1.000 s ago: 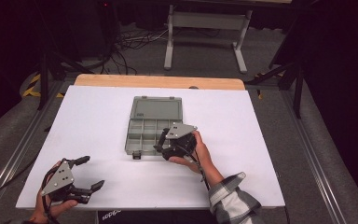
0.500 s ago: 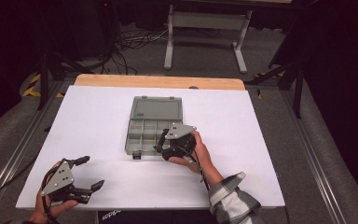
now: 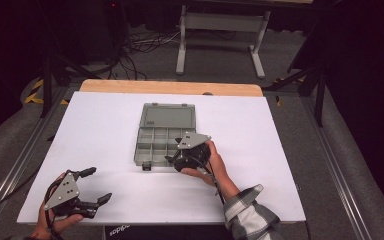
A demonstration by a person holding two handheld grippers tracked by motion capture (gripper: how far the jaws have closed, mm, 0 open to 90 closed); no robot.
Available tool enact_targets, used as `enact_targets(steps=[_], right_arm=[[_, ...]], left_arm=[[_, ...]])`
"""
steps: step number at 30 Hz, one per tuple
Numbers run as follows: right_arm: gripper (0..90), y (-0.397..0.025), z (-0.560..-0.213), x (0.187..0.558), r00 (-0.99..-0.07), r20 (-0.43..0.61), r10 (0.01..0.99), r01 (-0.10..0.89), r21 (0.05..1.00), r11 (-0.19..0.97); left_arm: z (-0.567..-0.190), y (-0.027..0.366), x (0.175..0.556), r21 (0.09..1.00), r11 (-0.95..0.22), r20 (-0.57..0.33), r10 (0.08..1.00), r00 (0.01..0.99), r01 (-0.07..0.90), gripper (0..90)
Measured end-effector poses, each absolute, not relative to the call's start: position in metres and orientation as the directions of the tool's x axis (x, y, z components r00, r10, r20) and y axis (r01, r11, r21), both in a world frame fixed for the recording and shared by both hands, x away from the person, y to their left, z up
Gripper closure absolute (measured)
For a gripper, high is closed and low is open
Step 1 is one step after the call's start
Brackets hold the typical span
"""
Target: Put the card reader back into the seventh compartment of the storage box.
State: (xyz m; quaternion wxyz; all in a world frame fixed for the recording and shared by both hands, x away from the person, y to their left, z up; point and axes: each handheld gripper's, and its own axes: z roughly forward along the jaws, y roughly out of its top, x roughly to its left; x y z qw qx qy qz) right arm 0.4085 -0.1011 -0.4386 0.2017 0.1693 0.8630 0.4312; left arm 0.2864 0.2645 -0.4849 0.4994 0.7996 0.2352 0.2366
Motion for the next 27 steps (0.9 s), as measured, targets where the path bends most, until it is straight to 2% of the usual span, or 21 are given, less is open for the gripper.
enact_targets(steps=[27], right_arm=[[30.0,-0.112,-0.415,0.394,-0.826,-0.270,0.494,0.040,0.847,0.530]], left_arm=[[-0.485,0.264,0.287,0.909,-0.392,0.142,0.611,0.779,0.142,8.1]])
